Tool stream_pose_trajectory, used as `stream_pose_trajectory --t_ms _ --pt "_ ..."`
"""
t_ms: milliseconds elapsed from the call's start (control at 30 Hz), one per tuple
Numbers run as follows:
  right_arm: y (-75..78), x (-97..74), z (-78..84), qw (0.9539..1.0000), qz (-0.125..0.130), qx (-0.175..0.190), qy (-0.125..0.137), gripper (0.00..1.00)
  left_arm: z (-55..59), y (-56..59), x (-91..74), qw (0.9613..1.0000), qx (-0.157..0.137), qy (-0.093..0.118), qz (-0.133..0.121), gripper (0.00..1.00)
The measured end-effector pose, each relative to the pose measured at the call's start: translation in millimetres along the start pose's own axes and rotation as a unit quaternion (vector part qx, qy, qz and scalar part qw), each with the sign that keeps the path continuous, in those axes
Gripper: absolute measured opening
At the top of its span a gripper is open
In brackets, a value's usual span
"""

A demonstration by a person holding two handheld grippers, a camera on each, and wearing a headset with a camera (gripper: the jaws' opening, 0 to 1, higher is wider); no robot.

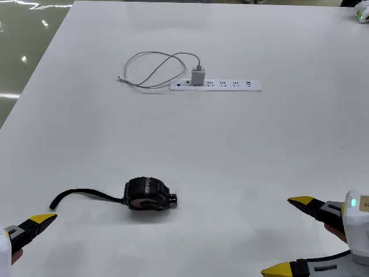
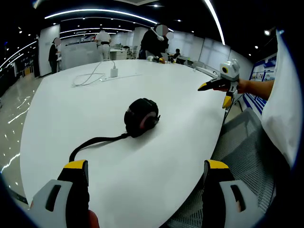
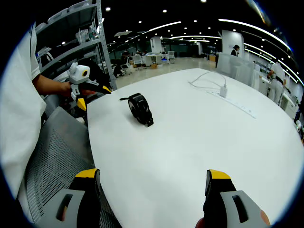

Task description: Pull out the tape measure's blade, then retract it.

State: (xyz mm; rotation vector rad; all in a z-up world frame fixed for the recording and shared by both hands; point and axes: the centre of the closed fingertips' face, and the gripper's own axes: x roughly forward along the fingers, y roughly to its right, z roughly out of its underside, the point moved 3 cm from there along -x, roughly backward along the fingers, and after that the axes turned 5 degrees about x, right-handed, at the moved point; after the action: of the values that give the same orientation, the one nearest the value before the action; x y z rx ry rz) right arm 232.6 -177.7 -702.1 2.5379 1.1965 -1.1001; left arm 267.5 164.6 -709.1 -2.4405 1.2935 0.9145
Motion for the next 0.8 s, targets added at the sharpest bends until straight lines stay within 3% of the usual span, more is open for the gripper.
stream_pose_trajectory --t_ms 800 --pt "-1.5 1.9 0.5 1.0 -0.003 0.0 0.004 0.9 -1.9 3.3 1.2 0.9999 0.007 -0.006 0.008 0.99"
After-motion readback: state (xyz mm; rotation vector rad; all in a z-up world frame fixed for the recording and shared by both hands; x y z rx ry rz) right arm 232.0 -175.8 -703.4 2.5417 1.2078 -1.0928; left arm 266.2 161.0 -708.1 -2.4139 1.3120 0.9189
